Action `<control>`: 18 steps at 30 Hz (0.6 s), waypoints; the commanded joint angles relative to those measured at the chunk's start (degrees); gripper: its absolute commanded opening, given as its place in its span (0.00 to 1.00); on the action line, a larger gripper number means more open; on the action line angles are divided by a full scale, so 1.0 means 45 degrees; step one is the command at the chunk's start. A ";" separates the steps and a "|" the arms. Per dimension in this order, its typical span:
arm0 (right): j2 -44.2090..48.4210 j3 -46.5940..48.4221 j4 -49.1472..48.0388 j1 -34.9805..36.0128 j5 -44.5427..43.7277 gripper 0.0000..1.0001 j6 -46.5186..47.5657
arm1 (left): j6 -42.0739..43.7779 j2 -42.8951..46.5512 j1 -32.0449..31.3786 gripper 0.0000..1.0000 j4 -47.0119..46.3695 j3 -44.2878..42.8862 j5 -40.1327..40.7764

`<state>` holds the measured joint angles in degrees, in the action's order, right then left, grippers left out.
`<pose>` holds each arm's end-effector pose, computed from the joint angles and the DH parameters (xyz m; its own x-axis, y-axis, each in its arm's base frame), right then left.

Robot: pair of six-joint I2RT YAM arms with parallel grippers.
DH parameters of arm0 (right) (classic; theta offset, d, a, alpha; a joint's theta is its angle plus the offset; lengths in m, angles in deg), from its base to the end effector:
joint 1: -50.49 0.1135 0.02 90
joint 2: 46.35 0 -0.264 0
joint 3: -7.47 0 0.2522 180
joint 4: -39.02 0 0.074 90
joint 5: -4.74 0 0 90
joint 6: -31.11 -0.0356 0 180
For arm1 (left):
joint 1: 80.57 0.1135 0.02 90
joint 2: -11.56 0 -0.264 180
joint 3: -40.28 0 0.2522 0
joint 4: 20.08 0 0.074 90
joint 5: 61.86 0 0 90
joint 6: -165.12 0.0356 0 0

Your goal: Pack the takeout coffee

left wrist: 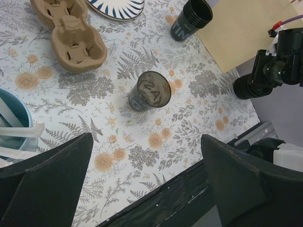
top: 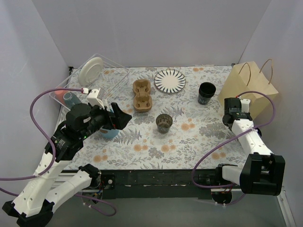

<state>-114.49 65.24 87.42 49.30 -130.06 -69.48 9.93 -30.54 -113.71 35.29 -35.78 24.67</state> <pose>0.2207 -0.0297 0.2282 -0.7705 0.1464 -0.6204 0.5306 0.6866 -0.4970 0.1121 -0.0758 0.3914 -0.6664 -0.6470 -0.3706 -0.0287 0.5189 -0.8543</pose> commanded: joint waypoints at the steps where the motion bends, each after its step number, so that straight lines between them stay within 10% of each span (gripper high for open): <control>1: 0.0259 -0.0132 -0.0274 -0.0126 -0.0046 0.35 -0.0049 | 0.0013 0.0158 -0.0056 0.98 0.0032 -0.0510 -0.0109; 18: 0.0005 -0.0092 -0.0372 -0.0302 0.0091 0.28 0.0166 | 0.0053 -0.0018 -0.0056 0.98 -0.0007 -0.0764 -0.0070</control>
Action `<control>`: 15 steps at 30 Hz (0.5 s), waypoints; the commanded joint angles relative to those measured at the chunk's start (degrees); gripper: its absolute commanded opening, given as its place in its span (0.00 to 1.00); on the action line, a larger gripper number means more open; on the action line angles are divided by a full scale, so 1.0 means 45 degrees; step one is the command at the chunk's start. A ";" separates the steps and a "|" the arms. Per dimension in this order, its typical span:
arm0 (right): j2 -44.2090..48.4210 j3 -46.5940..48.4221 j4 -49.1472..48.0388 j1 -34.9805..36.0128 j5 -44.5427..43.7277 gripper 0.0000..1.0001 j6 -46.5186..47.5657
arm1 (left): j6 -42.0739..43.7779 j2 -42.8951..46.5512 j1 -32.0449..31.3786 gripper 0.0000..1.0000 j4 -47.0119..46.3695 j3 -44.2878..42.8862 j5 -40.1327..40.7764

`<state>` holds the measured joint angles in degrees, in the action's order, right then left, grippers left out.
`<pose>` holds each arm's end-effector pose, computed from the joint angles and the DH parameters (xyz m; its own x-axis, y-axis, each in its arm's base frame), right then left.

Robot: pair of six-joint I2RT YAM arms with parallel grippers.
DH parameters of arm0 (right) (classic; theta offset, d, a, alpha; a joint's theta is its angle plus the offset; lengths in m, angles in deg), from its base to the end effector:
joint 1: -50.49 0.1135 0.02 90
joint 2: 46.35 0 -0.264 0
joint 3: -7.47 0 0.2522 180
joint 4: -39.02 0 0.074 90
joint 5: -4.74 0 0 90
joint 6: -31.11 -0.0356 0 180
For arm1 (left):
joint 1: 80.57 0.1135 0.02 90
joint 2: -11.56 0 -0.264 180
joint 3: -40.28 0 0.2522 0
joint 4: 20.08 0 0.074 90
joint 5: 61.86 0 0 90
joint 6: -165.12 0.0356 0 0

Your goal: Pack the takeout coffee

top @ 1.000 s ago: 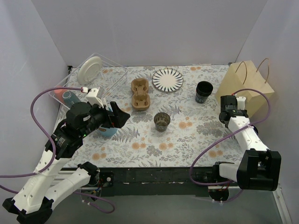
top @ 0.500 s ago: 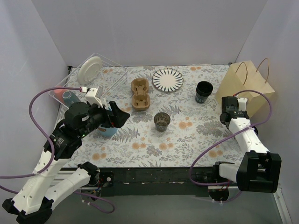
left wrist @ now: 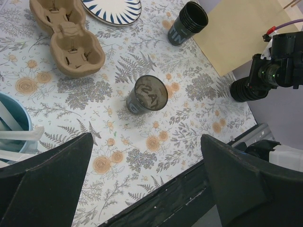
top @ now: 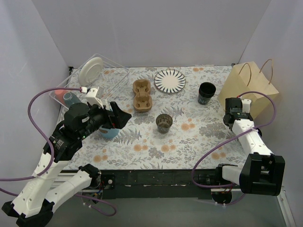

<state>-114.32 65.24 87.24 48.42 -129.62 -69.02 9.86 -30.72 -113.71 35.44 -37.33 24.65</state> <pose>0.2202 -0.0329 0.2288 -0.7692 0.1536 -0.6203 0.5354 0.6849 -0.4942 0.1104 -0.0747 0.3991 -0.6600 -0.6517 -0.3737 -0.0141 0.5081 -0.8612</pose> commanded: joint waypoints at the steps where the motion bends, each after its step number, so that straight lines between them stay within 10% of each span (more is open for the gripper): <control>1: -0.0014 -0.0092 -0.0333 -0.0107 -0.0006 0.27 0.0064 | 0.0067 0.0021 -0.0056 0.98 -0.0022 -0.0400 -0.0046; 15: 0.0259 0.0102 -0.0158 -0.0127 -0.0025 0.14 0.0044 | 0.0048 0.0294 -0.0056 0.98 0.0076 -0.0341 0.0033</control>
<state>-114.32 65.24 87.18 48.20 -129.38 -68.91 9.86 -29.95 -113.71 35.48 -37.33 24.67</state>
